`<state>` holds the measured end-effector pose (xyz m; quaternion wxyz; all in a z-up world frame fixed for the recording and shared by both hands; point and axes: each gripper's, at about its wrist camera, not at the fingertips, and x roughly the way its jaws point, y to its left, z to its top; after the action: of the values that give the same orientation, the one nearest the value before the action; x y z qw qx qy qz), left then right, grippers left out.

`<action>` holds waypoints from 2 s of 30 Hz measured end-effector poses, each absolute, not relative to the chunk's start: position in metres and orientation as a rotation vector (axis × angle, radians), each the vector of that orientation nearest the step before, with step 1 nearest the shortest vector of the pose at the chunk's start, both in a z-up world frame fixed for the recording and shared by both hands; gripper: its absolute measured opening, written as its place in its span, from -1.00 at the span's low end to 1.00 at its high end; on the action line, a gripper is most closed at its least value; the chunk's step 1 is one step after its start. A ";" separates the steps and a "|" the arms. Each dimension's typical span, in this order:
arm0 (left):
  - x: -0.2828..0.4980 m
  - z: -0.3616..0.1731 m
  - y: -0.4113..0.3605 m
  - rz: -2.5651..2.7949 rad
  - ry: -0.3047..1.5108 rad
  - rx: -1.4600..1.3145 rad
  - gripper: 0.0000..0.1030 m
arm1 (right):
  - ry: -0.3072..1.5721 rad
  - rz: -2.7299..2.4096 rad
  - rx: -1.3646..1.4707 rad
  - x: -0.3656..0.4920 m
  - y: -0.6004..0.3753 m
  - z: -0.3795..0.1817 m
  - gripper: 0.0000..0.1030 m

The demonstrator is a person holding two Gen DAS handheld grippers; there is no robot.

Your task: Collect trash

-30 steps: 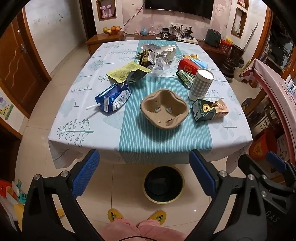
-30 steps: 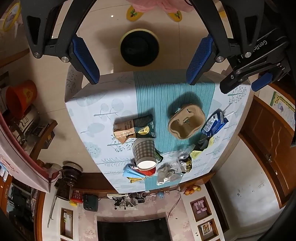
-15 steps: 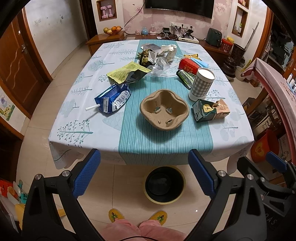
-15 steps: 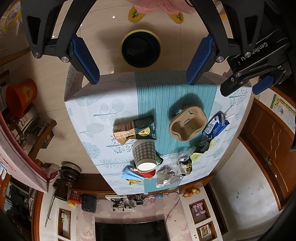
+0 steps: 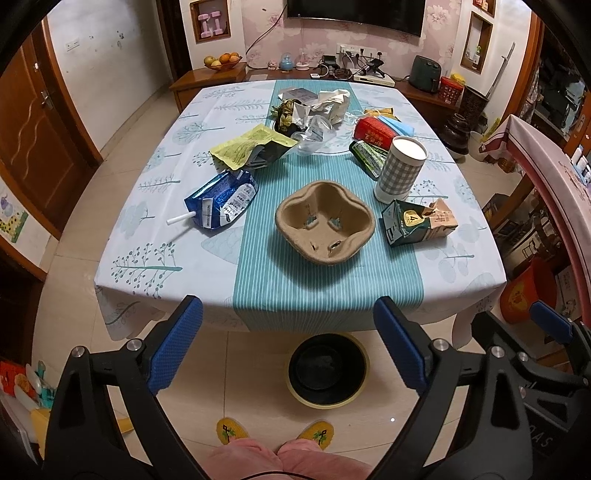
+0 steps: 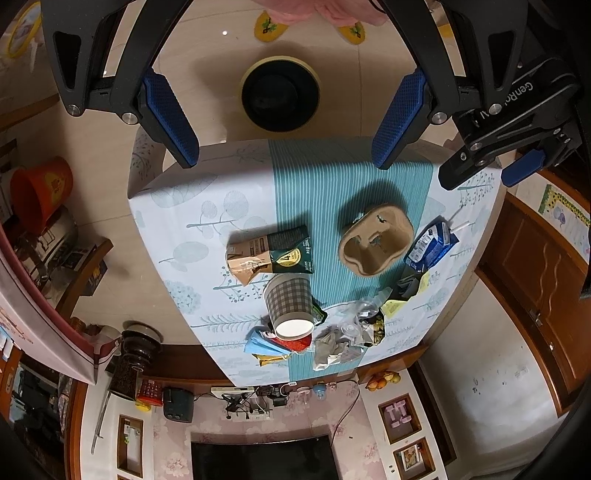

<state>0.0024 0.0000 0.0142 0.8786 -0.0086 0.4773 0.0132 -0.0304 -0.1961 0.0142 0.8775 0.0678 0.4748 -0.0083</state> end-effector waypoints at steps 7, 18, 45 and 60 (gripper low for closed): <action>0.006 0.015 -0.002 0.030 0.994 -0.014 0.79 | 0.977 -0.005 0.146 -0.028 -0.199 0.019 0.86; 0.010 0.023 -0.003 0.038 0.994 -0.002 0.79 | 0.967 0.001 0.157 -0.027 -0.200 0.028 0.86; 0.162 0.020 0.000 -0.179 1.095 0.131 0.79 | 1.077 -0.219 0.533 0.100 -0.224 0.005 0.63; 0.245 -0.070 -0.005 -0.441 1.318 0.306 0.63 | 1.253 -0.486 0.797 0.166 -0.247 -0.097 0.53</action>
<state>0.2448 -0.0053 -0.0697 0.7574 0.1406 0.6047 -0.2022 0.1661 -0.2469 -0.0967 0.7099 0.3592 0.5649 -0.2188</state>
